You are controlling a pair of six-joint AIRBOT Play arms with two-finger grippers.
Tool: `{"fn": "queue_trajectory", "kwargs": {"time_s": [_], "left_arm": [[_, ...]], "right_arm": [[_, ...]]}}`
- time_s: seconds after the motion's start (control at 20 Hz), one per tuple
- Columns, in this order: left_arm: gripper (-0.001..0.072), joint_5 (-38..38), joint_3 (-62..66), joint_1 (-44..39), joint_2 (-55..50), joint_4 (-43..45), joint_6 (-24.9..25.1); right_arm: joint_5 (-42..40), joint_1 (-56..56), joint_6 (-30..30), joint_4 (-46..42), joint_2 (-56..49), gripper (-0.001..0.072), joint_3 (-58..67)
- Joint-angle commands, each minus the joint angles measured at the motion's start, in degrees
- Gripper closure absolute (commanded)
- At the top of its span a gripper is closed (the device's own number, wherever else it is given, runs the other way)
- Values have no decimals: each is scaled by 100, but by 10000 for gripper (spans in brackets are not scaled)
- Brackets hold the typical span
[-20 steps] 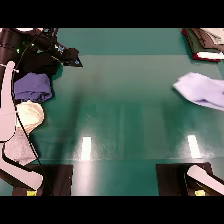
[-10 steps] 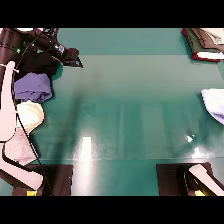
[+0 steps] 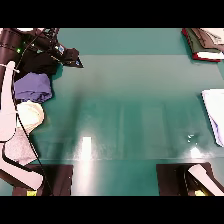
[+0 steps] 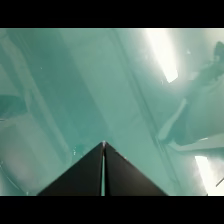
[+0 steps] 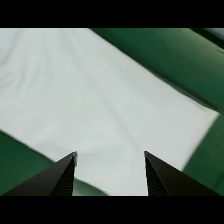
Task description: Fold the shirts.
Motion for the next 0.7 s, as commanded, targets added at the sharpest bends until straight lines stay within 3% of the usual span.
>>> {"fn": "queue_trajectory", "kwargs": {"time_s": [0.0, 0.1, 0.2, 0.45, 0.65], "left_arm": [[685, 52, 0, 2, 4, 0, 15], [685, -48, 0, 2, 4, -46, 11], [685, -33, 0, 2, 4, -55, 11], [684, 315, 0, 2, 4, -55, 11], [685, 466, 0, 2, 4, -52, 11]], "right_arm": [[402, 1060, 22, 944, 4, 248, 297], [664, 2031, -26, 955, 4, 437, 385], [756, 2924, -66, 955, 4, 693, 483], [603, 4723, -59, 988, 4, 693, 579], [610, 5495, -61, 981, 4, 693, 579]]}}
